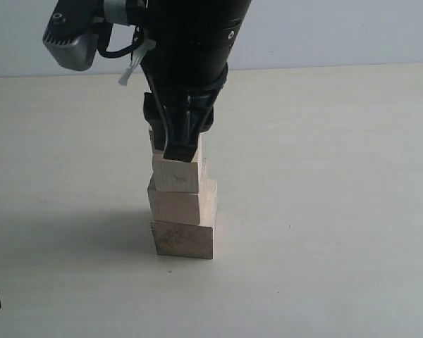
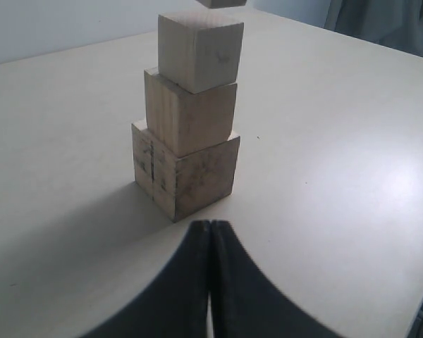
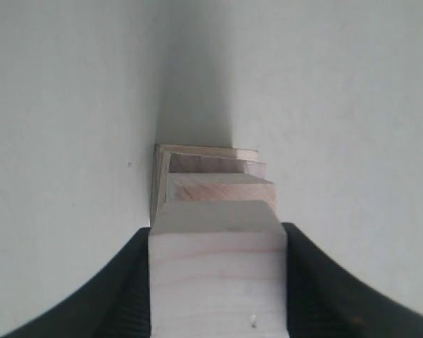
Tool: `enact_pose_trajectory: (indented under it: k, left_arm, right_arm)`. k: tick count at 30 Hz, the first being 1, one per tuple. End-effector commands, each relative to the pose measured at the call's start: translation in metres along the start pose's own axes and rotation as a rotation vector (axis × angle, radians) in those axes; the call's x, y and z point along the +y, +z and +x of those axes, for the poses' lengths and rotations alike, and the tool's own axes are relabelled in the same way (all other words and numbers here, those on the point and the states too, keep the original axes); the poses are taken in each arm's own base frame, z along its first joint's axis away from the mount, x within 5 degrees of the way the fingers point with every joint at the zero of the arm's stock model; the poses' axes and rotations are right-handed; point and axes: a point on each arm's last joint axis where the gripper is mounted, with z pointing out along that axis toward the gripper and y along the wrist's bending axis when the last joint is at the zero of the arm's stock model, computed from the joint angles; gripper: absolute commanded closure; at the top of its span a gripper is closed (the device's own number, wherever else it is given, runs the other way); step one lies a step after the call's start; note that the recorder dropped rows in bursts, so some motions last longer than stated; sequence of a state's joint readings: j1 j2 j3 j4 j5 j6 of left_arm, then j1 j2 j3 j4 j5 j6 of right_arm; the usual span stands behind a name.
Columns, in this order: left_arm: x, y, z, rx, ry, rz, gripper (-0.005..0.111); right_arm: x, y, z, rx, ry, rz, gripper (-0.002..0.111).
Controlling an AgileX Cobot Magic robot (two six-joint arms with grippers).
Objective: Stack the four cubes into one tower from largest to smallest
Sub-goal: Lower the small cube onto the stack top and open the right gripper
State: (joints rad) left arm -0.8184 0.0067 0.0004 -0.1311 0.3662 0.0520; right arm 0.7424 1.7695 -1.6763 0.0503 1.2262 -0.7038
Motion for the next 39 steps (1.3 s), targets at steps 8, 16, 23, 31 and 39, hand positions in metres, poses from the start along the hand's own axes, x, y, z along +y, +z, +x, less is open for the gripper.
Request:
enact_pose_trajectory:
  k: [8,16,23,31,39]
  left_arm:
    - [-0.0001,-0.0005,-0.0012,-0.016,-0.006,0.0,0.107]
    - [-0.0001,-0.0005,-0.0012,-0.016,-0.006,0.0,0.107]
    - [-0.0001,-0.0005,-0.0012,-0.016,-0.006,0.0,0.107]
    - [-0.0001,-0.0005,-0.0012,-0.016,-0.006,0.0,0.107]
    - [-0.0001,-0.0005,-0.0012,-0.016,-0.006,0.0,0.107]
  right_arm:
    - [-0.0032,0.0036,0.0,0.022,0.015,0.024,0.108]
    - [-0.0035,0.0036,0.0002,0.024,0.018,0.027,0.108]
    - [-0.0033,0.0036,0.0001,0.023,0.025,0.026,0.108]
    - [-0.0029,0.0037,-0.0002,0.019,0.032,0.021,0.108]
    - [-0.0036,0.0094,-0.0007,0.03,0.042,0.013,0.108]
